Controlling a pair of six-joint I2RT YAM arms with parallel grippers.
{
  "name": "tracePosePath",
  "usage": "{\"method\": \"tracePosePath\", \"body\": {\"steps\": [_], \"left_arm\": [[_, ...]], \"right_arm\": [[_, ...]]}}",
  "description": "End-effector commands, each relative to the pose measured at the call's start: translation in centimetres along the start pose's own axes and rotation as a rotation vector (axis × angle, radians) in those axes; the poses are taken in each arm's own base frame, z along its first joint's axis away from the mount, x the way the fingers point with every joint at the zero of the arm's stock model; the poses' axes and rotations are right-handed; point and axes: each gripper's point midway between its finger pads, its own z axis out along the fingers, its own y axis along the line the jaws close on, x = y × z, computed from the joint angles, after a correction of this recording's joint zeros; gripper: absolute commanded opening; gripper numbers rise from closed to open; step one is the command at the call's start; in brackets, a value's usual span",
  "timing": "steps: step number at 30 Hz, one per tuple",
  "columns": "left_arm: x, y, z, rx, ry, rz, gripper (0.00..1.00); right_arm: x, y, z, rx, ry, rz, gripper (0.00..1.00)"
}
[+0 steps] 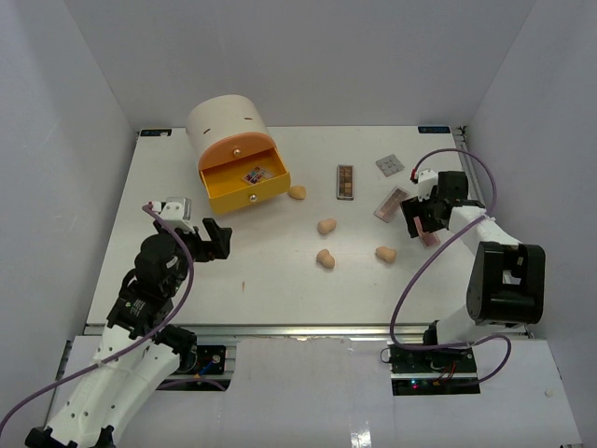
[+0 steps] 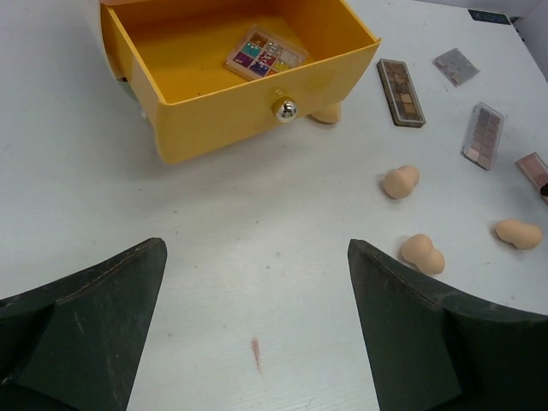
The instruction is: Organize the makeup
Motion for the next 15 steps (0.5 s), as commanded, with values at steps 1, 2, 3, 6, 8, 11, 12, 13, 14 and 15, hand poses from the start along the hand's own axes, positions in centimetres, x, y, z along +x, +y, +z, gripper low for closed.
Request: {"method": "tracePosePath", "body": {"steps": [1, 2, 3, 6, 8, 11, 12, 13, 14, 15], "left_arm": [[-1.3, -0.3, -0.8, 0.020, -0.059, -0.007, 0.98], [-1.4, -0.2, -0.9, 0.016, -0.066, -0.009, 0.98], [-1.5, -0.1, -1.0, 0.010, -0.068, -0.009, 0.98], [-1.4, 0.1, -1.0, 0.000, -0.068, -0.009, 0.98], [-1.4, 0.1, -1.0, -0.001, -0.066, -0.008, 0.98], [-1.4, 0.2, -1.0, -0.003, -0.068, -0.009, 0.98], [-1.5, 0.2, -1.1, -0.003, -0.071, -0.010, 0.98], [-1.5, 0.2, -1.1, -0.003, -0.072, -0.011, 0.98], [-1.5, 0.2, -1.1, -0.003, -0.072, -0.012, 0.98], [-1.5, 0.2, -1.1, -0.004, -0.072, -0.012, 0.98]], "right_arm": [[-0.5, -1.9, 0.8, 0.044, 0.059, -0.054, 0.90], [-0.4, -2.0, 1.1, 0.049, 0.069, -0.050, 0.90], [-0.4, -2.1, 1.4, 0.054, 0.075, -0.046, 0.90], [-0.3, -2.7, 1.8, 0.072, 0.090, -0.036, 0.90], [-0.2, -2.7, 2.1, 0.067, 0.094, -0.035, 0.90], [0.0, -2.7, 2.8, 0.041, 0.104, -0.029, 0.92], [0.1, -2.6, 3.0, 0.025, 0.110, -0.026, 0.93], [0.1, -2.3, 3.2, -0.003, 0.111, -0.020, 0.96], [0.2, -1.7, 3.4, -0.047, 0.108, -0.010, 0.98], [0.2, -1.5, 3.5, -0.070, 0.109, -0.003, 0.98]]}}
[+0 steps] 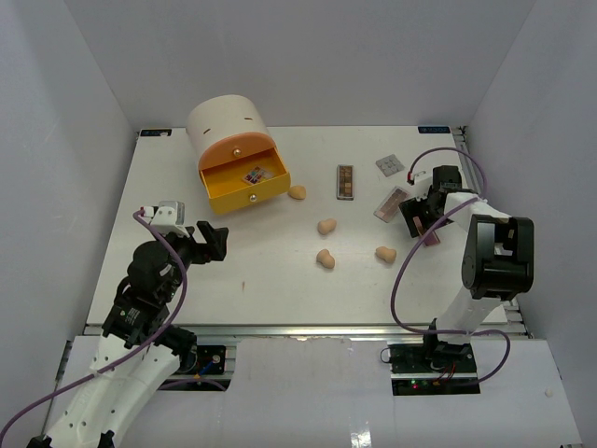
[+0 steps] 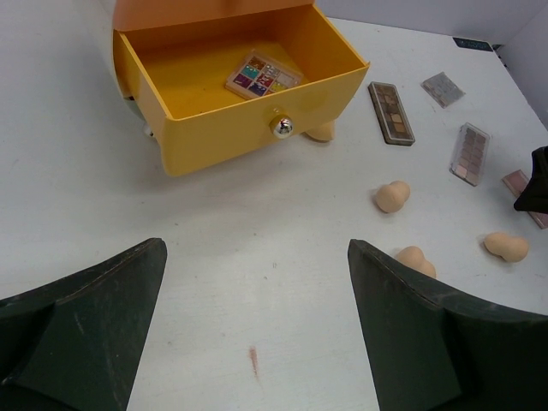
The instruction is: Organize the makeup
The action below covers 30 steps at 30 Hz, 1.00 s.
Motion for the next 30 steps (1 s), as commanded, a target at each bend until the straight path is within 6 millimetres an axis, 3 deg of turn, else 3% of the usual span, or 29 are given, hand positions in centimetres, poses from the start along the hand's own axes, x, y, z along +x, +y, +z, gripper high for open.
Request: {"method": "tracePosePath", "body": {"steps": [1, 7, 13, 17, 21, 25, 28, 30], "left_arm": [[-0.4, 0.2, -0.1, -0.010, -0.018, -0.003, 0.98], [-0.3, 0.3, -0.1, -0.015, -0.015, -0.003, 0.98], [-0.4, 0.4, -0.2, -0.020, -0.020, -0.004, 0.98], [-0.4, 0.4, -0.2, -0.022, -0.020, -0.005, 0.98], [-0.4, 0.4, -0.2, -0.023, -0.023, -0.007, 0.98], [-0.5, 0.5, -0.3, -0.025, -0.026, -0.008, 0.98], [-0.6, 0.5, -0.3, -0.028, -0.028, -0.008, 0.98], [-0.5, 0.6, -0.3, -0.033, -0.028, -0.008, 0.98]], "right_arm": [[-0.7, 0.3, 0.7, -0.102, -0.010, 0.014, 0.97], [-1.0, 1.1, 0.6, -0.175, -0.018, 0.025, 0.87], [-0.9, 1.5, 0.7, -0.202, -0.003, 0.031, 0.70], [-1.0, 1.4, 0.7, -0.193, 0.000, 0.052, 0.38], [-0.9, 1.3, 0.5, -0.183, -0.005, 0.047, 0.27], [-3.0, 2.1, -2.7, -0.216, -0.129, -0.033, 0.24], [-5.4, 4.8, -6.0, -0.272, -0.240, -0.201, 0.22], [-7.8, 7.7, -9.1, -0.280, -0.335, -0.354, 0.22]]}}
